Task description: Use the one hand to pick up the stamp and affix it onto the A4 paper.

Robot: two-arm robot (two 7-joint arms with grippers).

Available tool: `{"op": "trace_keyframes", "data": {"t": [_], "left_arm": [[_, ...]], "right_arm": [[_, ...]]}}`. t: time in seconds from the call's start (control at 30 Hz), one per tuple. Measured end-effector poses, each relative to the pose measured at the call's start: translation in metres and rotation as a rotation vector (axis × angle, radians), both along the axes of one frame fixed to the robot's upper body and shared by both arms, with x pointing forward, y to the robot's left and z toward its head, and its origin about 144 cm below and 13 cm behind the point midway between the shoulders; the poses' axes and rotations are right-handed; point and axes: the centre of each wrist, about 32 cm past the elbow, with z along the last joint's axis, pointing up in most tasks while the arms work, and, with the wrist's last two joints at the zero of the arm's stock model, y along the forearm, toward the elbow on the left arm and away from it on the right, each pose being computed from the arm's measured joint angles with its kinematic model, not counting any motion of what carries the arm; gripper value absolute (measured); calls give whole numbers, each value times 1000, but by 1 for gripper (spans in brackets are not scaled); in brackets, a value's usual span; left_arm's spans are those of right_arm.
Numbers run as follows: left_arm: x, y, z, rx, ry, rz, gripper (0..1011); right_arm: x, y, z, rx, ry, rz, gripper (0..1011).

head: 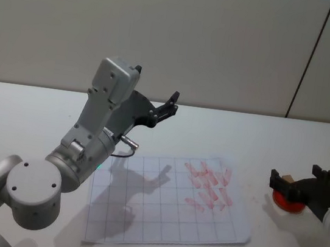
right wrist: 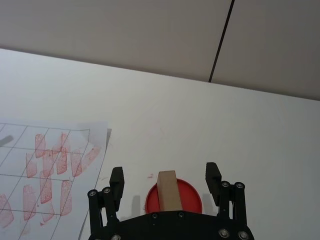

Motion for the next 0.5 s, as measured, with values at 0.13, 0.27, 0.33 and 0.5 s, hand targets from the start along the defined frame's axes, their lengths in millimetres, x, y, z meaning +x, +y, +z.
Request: {"op": "trace_keyframes", "data": {"t": [0.13,0.27,0.33,0.5], "left_arm": [[0,0,0,0,0,0,1001],[0,0,0,0,0,0,1001],[0,0,0,0,0,0,1001],[0,0,0,0,0,0,1001]], "right_arm": [[4,-1,-3,-7,19,10,1001],[7,-3,-6,-17,38,19,1001],[8,-4,-8,-21,45,23,962],[11,-5,-10,-27,61,29,862]]}}
